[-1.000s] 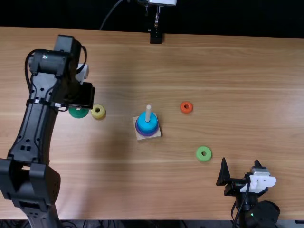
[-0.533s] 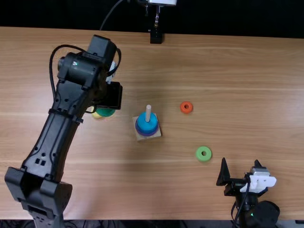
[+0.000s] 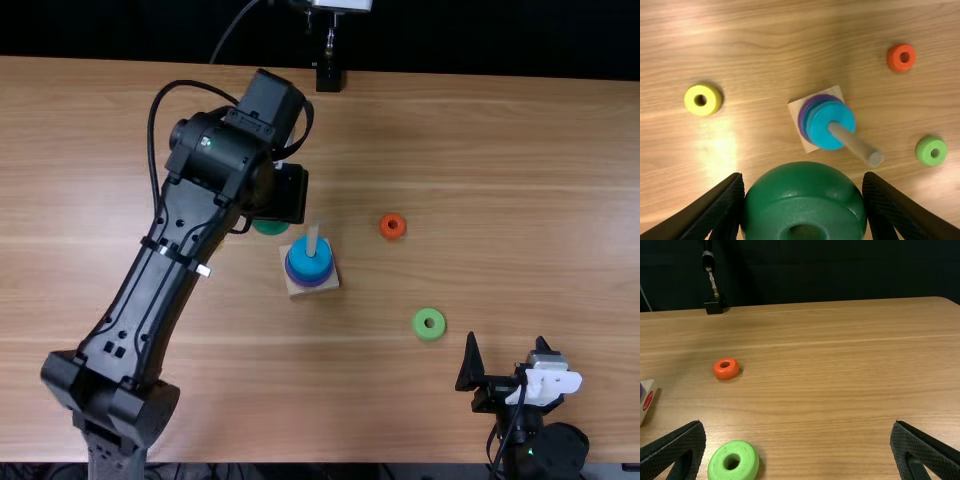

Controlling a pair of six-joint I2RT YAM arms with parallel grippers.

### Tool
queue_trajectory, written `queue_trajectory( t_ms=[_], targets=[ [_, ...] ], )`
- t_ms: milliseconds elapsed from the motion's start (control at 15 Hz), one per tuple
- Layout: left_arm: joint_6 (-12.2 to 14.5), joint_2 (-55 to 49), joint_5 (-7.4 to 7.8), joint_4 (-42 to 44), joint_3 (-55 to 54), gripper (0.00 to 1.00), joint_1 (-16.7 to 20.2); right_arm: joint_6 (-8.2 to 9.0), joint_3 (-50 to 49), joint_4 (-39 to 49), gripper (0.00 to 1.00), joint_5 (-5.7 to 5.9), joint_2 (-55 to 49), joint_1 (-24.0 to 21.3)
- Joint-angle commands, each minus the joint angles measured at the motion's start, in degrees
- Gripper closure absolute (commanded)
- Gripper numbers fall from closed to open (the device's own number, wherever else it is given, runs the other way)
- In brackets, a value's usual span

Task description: Build the Hanoi tower: stack the rings onto the peg from bottom to top in this color order: purple, dark blue, light blue, dark green, light green, yellow, orange.

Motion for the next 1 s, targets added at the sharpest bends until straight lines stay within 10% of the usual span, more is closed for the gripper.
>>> queue_trajectory(
  t_ms=[0,933],
  targets=[
    [-2.07,2.86,0.30,-0.22,3.15,1.00,-1.71,-0.20,-3.98,-3.87,0.00,-0.57,-0.73,-0.67],
    [-5.34,7.87,0.30,-0.12,7.37,1.00,-5.93,-0.20,-3.98,-3.87,0.00,-0.57,-0.73,-0.67]
  ],
)
